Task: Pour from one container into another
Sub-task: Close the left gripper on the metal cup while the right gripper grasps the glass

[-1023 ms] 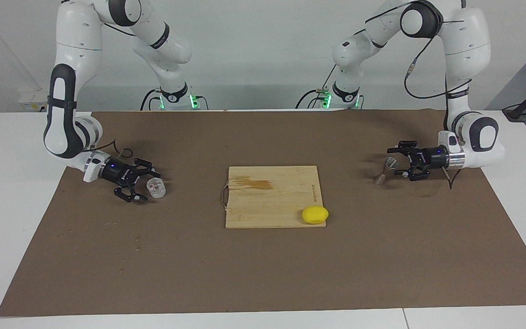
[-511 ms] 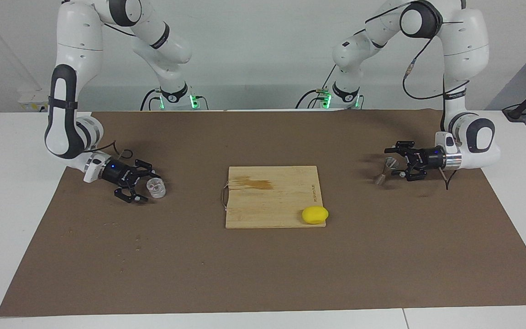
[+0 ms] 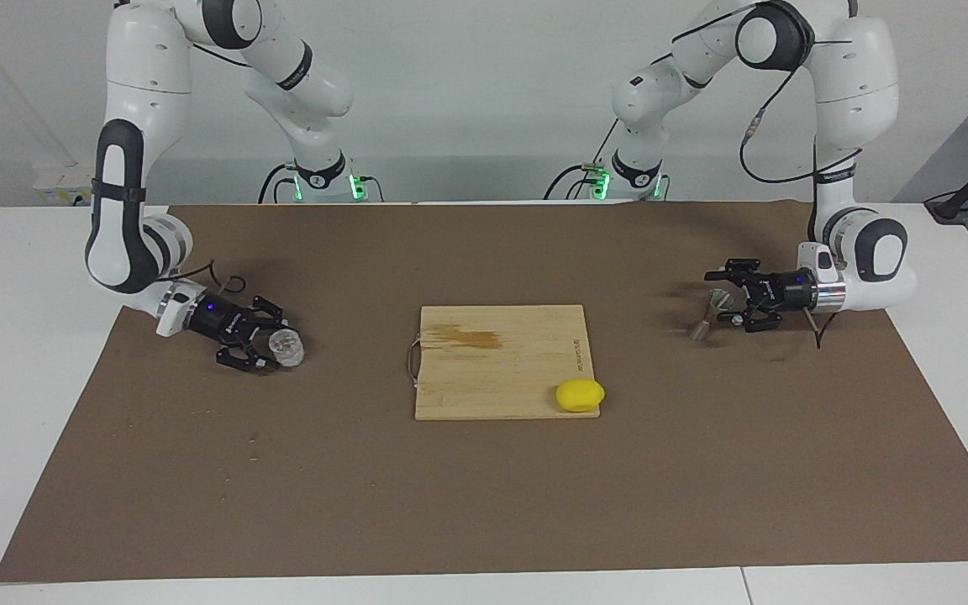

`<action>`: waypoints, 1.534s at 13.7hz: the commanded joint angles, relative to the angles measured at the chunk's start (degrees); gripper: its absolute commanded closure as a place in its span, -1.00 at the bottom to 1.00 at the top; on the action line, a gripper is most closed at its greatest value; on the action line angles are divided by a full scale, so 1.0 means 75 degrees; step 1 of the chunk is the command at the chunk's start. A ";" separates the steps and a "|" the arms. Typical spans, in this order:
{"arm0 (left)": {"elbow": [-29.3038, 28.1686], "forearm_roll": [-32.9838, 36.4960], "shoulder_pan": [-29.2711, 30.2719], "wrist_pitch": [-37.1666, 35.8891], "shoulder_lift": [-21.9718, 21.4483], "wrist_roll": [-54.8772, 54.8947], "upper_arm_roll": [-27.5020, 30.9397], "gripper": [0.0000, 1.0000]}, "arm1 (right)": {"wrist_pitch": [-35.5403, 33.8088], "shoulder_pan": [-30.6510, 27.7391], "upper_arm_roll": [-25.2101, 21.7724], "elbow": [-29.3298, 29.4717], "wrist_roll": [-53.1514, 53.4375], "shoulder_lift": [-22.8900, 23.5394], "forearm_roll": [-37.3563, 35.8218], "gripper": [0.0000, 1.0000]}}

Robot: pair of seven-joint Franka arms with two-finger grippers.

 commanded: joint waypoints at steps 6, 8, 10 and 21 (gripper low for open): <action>-0.0119 -0.0354 -0.0040 -0.0264 0.0087 0.0280 0.0042 -1.00 | 0.0090 0.0016 0.0015 0.0000 -0.0287 0.0064 0.0180 0.11; -0.0084 -0.0471 -0.0017 -0.0252 0.0180 0.0397 0.0042 -1.00 | 0.0102 0.0016 0.0027 0.0000 -0.0229 0.0064 0.0180 1.00; -0.0049 -0.0495 -0.0017 -0.0252 0.0297 0.0409 0.0042 -1.00 | 0.0078 0.0016 0.0027 0.0035 -0.0217 0.0064 0.0180 1.00; -0.0072 -0.0647 -0.0005 -0.0427 0.0310 0.0549 0.0042 -1.00 | 0.0054 0.0331 0.0050 0.0399 0.0448 -0.0368 0.0075 1.00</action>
